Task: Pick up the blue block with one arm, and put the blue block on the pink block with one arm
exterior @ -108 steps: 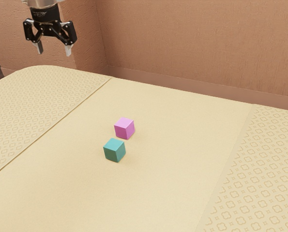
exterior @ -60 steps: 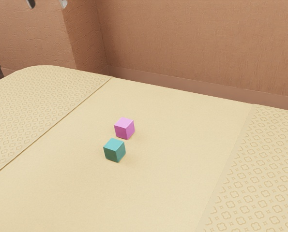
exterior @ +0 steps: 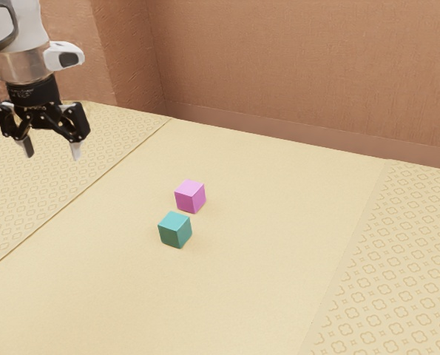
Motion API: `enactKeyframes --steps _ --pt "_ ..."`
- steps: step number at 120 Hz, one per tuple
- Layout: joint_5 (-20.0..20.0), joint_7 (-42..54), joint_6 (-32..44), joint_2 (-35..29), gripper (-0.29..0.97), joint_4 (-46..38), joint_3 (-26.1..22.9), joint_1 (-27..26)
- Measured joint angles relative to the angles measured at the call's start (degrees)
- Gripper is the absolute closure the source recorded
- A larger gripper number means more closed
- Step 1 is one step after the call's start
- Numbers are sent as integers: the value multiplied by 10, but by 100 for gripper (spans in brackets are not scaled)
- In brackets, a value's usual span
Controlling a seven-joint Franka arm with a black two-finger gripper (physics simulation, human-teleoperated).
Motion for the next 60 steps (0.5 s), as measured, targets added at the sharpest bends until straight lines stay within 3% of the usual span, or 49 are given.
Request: enactKeyframes --steps 12,28,42,60 --pt "-6 0 49 -47 0 -149 16 3" --pt "-6 0 167 11 0 -274 9 4" --pt "1 1 281 89 0 -292 -17 3" --pt "30 9 391 160 0 -243 -22 3"
